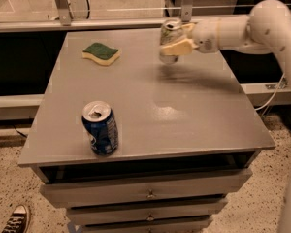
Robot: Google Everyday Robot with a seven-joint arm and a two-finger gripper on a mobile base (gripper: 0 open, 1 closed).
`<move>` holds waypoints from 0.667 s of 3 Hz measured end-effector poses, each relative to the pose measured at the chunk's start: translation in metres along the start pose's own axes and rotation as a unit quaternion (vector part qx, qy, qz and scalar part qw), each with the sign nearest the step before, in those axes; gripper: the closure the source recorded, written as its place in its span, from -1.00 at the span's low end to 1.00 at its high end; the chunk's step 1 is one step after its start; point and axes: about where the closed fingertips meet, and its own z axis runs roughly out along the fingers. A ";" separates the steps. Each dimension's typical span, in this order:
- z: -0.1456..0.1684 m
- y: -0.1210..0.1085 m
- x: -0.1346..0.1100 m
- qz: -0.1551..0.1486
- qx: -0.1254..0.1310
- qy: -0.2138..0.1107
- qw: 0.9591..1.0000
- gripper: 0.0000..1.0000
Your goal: Move 7up can near sponge
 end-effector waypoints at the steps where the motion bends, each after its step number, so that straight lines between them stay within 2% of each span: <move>1: 0.077 0.010 -0.023 -0.018 -0.038 -0.022 0.999 1.00; 2: 0.141 0.018 -0.043 -0.031 -0.065 -0.038 0.997 1.00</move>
Offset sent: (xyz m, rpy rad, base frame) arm 0.0672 0.2123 -0.0028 0.0591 -0.0643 0.2213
